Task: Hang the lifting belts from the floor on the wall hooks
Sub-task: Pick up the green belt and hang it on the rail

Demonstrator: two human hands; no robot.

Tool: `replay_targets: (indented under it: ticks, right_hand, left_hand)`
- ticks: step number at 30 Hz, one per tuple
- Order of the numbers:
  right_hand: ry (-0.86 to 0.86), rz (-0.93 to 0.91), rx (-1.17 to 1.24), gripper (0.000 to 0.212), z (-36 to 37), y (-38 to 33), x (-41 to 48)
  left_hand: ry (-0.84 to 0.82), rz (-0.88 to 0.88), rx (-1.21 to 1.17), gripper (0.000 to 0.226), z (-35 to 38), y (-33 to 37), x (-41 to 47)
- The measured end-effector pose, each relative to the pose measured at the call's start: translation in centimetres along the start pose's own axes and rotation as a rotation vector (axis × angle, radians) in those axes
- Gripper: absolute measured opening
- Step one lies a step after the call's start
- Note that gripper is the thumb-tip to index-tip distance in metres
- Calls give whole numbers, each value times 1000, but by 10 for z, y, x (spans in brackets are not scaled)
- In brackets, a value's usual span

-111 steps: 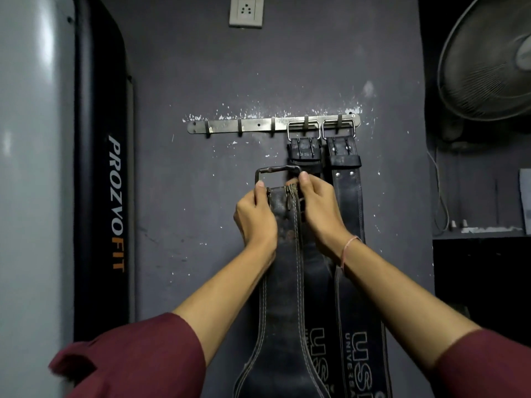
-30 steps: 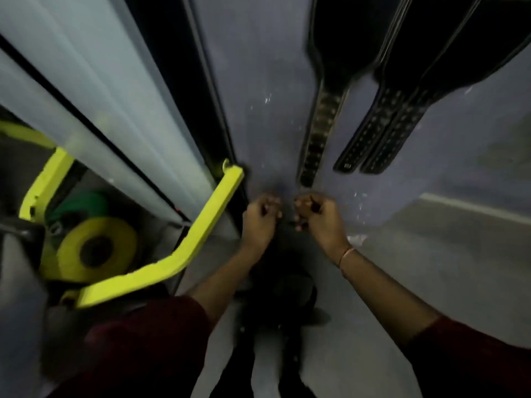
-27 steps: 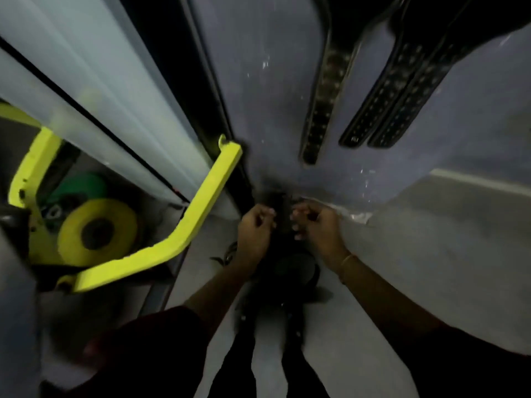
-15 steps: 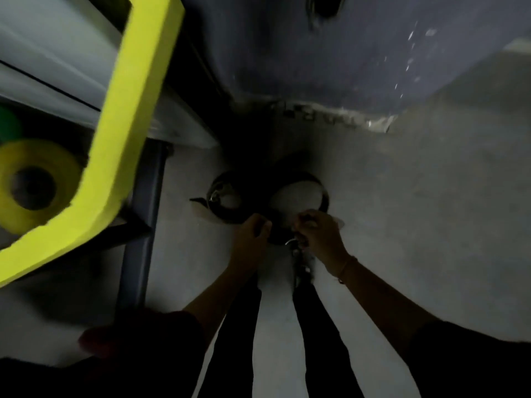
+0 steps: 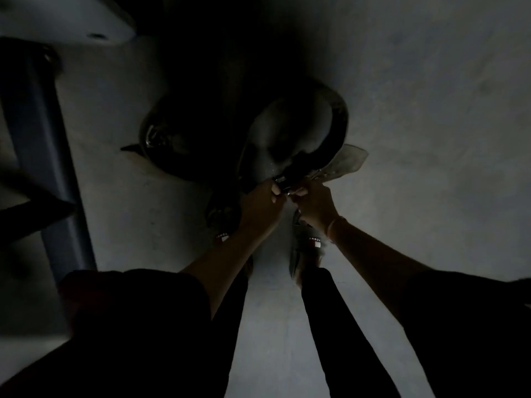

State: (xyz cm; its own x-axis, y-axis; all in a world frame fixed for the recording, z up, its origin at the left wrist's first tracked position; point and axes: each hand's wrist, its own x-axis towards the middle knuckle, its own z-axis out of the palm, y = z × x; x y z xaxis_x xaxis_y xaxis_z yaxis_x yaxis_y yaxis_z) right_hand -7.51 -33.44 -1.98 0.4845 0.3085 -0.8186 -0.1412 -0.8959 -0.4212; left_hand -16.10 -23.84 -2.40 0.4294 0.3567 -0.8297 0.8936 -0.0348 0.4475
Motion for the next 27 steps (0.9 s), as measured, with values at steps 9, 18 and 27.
replay_targets:
  ticks: [9, 18, 27]
  right_hand:
    - [-100, -466, -776, 31, 0, 44, 97]
    - [-103, -555, -929, 37, 1, 77, 122]
    - [69, -425, -318, 24, -34, 36, 51]
  left_hand:
    - [7, 58, 242, 58, 70, -28, 65]
    - [104, 82, 321, 37, 90, -58, 83]
    - [438, 40, -207, 44, 42, 4, 40]
